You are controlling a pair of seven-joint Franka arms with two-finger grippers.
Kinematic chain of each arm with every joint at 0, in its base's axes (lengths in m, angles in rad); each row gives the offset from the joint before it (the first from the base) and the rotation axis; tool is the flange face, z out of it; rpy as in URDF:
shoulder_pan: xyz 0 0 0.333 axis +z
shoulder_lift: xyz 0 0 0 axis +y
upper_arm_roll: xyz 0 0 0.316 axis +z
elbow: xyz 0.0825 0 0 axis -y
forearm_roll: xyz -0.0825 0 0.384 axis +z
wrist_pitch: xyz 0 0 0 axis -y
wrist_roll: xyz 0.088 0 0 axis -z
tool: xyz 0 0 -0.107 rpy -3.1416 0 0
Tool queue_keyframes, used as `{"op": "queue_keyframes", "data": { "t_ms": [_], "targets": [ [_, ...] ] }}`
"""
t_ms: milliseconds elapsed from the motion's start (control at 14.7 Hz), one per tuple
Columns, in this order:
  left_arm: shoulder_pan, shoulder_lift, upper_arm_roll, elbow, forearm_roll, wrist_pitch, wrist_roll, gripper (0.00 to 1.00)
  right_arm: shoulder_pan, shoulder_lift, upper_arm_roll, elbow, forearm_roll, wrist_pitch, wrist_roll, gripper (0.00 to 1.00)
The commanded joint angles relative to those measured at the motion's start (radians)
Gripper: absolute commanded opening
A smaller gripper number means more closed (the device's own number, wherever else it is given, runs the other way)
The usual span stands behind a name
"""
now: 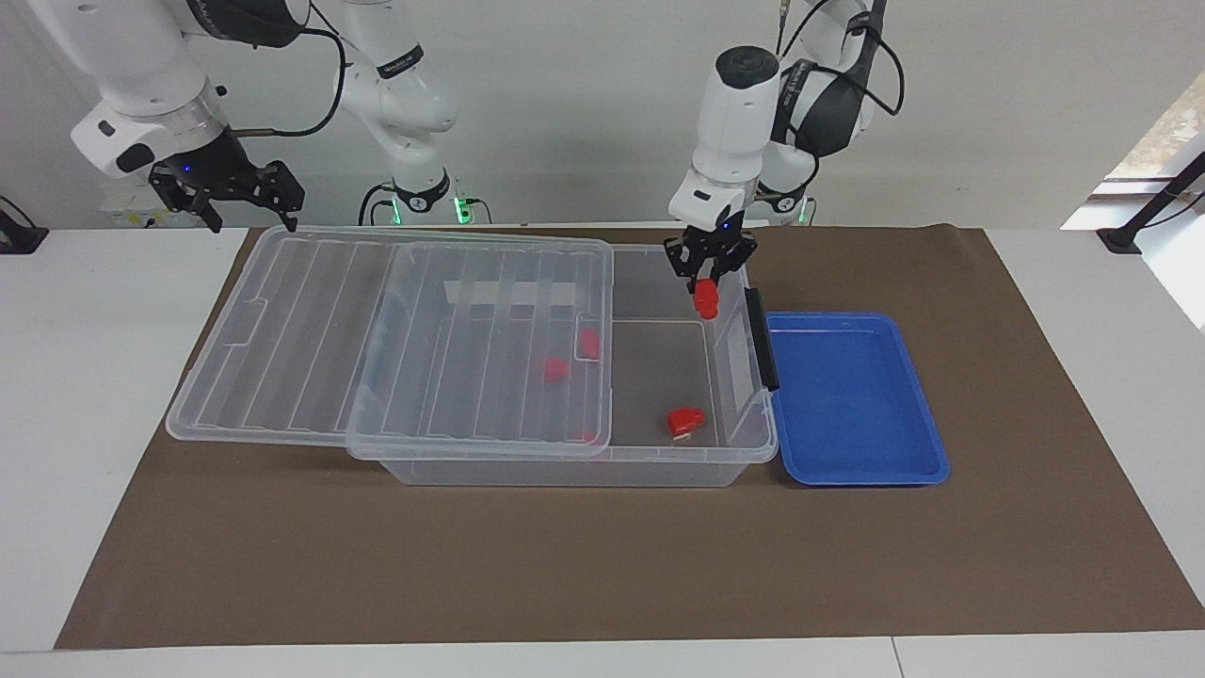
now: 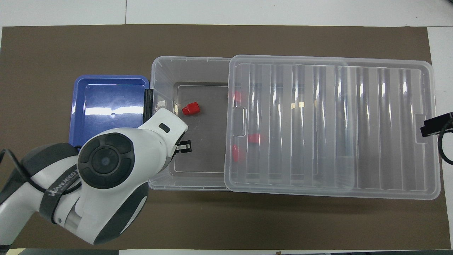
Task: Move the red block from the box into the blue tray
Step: 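Lift the red block with the left gripper over the blue tray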
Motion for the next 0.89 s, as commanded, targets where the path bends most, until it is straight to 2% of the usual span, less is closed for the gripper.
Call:
{"op": "queue_keyframes", "data": {
  "t_ms": [0,409,545,750,818],
  "targets": [
    [0.074,-0.032,-0.001,-0.016,0.017,-0.022,0.070,0.00,-0.007,-0.013,0.007,-0.016,0.006,0.014,0.017,1.00],
    [0.324,-0.031,-0.001,-0.054,-0.009,0.030,0.386,0.00,-0.007,-0.013,0.007,-0.016,0.005,0.022,0.014,1.00],
    [0.377,-0.015,-0.001,-0.111,-0.013,0.123,0.446,0.00,-0.007,-0.016,0.007,-0.024,0.005,0.022,0.006,1.00],
    [0.443,0.083,-0.001,-0.166,-0.013,0.298,0.547,0.00,-0.024,-0.024,0.004,-0.055,0.005,0.088,-0.074,1.00],
    [0.459,0.122,-0.001,-0.166,-0.012,0.338,0.574,0.00,-0.041,-0.024,-0.002,-0.058,0.003,0.117,-0.139,0.69]
  ]
}}
